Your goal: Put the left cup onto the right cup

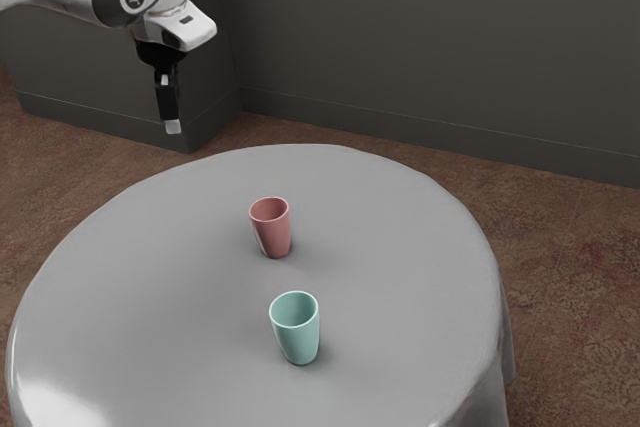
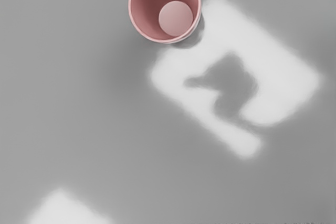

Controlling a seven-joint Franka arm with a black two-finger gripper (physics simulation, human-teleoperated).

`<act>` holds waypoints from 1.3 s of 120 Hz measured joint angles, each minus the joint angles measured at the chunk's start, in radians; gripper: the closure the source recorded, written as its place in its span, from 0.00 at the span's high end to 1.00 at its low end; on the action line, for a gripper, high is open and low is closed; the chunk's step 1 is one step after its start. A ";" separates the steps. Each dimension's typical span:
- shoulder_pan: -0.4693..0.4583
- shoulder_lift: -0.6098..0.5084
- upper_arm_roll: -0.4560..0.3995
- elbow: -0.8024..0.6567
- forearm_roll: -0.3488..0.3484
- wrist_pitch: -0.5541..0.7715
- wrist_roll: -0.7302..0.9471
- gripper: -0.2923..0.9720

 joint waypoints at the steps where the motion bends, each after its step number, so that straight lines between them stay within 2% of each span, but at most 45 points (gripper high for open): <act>1: 0.000 0.000 0.000 0.000 0.000 0.000 0.000 0.77; 24: -0.001 0.012 0.002 -0.003 -0.021 0.003 0.010 0.77; 89: 0.005 0.205 -0.001 -0.003 -0.046 0.179 0.053 0.77; 156: 0.002 0.332 -0.009 0.014 -0.065 0.248 0.094 0.77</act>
